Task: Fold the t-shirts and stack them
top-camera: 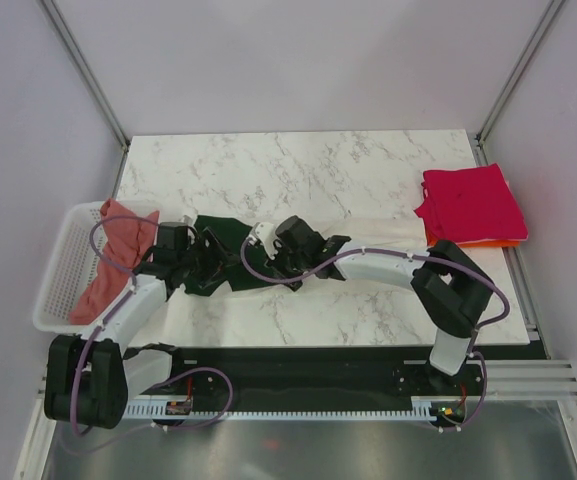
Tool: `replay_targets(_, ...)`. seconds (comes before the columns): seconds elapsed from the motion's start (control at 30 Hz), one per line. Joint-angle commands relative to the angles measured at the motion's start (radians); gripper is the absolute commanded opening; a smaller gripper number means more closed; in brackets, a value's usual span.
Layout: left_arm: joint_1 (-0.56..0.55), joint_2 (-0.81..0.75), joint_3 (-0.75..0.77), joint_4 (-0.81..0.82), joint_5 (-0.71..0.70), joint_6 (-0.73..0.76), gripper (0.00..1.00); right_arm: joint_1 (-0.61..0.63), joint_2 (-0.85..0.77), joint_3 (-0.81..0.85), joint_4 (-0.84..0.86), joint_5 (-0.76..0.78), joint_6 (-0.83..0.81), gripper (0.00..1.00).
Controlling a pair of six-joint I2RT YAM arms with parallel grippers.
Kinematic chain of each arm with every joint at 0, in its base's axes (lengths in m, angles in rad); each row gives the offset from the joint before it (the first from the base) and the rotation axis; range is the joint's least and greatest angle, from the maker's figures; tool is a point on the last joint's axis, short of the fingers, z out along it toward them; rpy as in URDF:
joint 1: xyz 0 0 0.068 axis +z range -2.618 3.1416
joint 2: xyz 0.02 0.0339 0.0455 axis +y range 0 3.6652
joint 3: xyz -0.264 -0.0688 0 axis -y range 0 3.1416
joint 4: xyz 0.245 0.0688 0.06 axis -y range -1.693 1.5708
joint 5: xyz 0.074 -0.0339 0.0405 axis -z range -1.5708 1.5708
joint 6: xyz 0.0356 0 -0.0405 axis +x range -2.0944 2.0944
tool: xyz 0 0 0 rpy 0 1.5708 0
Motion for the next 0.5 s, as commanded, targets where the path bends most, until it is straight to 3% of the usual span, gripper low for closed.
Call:
replay_targets(0.0, 0.000, 0.030, 0.038, -0.005, 0.032, 0.142, 0.77, -0.041, 0.019, 0.060, -0.025, -0.175, 0.007, 0.01)
replay_targets(0.3, -0.010, 0.089, 0.044, 0.081, 0.060, 0.175, 0.80, -0.131, 0.108, 0.166, -0.115, -0.283, -0.016, 0.11)
replay_targets(0.47, -0.018, 0.118, 0.035, 0.133, 0.063, 0.179, 0.75, -0.200, 0.145, 0.209, -0.143, -0.324, -0.025, 0.31)
